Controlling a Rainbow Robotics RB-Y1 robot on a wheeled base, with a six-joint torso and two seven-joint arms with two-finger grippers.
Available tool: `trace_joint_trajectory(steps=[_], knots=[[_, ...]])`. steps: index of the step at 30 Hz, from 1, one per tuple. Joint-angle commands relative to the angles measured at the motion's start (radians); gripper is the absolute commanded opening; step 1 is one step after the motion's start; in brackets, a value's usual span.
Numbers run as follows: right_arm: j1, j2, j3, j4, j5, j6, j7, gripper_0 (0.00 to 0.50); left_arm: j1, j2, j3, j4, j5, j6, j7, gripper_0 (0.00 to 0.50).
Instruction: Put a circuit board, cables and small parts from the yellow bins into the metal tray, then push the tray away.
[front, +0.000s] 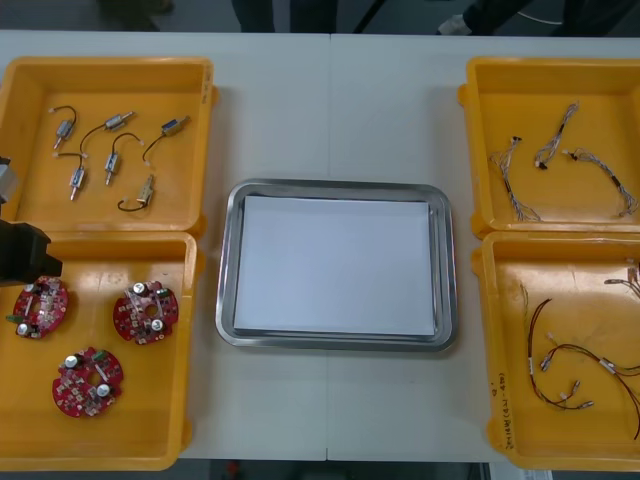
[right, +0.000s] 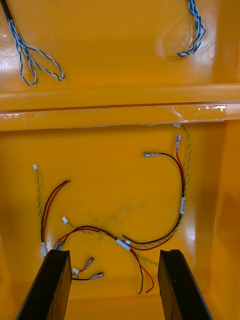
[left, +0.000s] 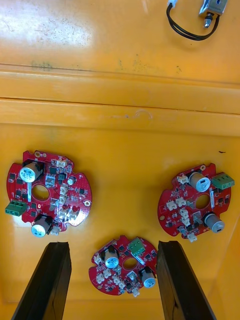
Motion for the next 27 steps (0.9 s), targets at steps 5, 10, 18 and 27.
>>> trace_joint_trajectory(steps=[5,10,18,27], knots=[[0.010,-0.005,-0.011,-0.011,-0.001,-0.008,0.031,0.500,-0.027,0.041,0.014,-0.006,0.001,0.009,-0.034,0.500],[0.010,-0.005,-0.011,-0.011,-0.001,-0.008,0.031,0.500,-0.027,0.041,0.014,-0.006,0.001,0.009,-0.034,0.500],[0.010,-0.005,-0.011,-0.011,-0.001,-0.008,0.031,0.500,-0.027,0.041,0.014,-0.006,0.001,0.009,-0.034,0.500],[0.010,-0.005,-0.011,-0.011,-0.001,-0.008,0.031,0.500,-0.027,0.041,0.014,-0.006,0.001,0.009,-0.034,0.500]])
